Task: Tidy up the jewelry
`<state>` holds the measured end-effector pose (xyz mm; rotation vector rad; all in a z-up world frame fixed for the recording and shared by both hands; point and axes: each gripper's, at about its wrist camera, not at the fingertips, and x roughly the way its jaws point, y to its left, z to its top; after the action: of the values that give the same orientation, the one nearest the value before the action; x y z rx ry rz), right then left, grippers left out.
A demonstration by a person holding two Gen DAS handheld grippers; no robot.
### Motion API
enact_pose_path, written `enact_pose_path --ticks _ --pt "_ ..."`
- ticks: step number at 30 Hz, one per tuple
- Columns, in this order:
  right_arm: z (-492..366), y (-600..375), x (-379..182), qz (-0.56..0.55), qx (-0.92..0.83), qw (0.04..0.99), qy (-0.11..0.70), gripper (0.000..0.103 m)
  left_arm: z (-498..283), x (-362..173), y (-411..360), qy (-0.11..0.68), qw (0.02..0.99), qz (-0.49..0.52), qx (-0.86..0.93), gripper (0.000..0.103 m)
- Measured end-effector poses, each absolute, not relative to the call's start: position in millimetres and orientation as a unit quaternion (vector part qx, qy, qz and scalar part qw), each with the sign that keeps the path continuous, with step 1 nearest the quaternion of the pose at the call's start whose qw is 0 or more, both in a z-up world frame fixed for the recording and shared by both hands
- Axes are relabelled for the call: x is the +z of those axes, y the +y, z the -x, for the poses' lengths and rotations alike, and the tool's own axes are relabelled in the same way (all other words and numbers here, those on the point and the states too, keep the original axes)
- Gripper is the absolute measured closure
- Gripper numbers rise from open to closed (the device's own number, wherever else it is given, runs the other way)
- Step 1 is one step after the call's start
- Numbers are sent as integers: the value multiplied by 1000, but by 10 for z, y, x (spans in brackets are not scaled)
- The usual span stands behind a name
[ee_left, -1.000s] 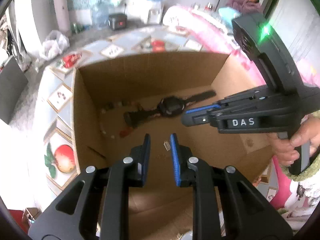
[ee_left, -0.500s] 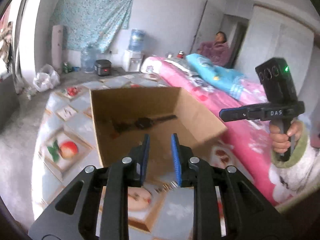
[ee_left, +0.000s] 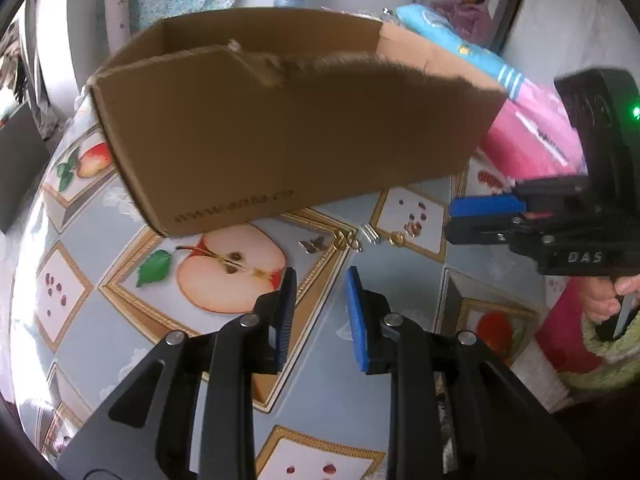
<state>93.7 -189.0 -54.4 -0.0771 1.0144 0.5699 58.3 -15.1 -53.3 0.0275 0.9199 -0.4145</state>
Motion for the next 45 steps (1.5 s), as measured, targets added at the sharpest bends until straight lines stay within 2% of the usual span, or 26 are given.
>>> enact_pose_path --ticks 11,13,14,15,32,45 --pt "-1090 -1654 -675 125 291 828 463 77 -493 -676 -328 438 874 -47 -205 79" --pt "-1090 -1615 -683 139 294 827 459 80 -488 -686 -364 438 874 -49 -206 79" --pt "-1111 -1589 -704 145 298 826 456 87 -484 -687 -364 437 874 -50 -207 79" --pt "-1082 -1529 -709 143 308 823 456 92 -477 -687 -360 436 874 -50 -208 79" --pt "-1157 -1912 -821 19 269 833 483 92 -436 -649 -639 418 868 -72 -258 79" --pt "-1143 -2209 -889 -19 269 837 477 92 -590 -670 -845 408 871 -87 -260 80"
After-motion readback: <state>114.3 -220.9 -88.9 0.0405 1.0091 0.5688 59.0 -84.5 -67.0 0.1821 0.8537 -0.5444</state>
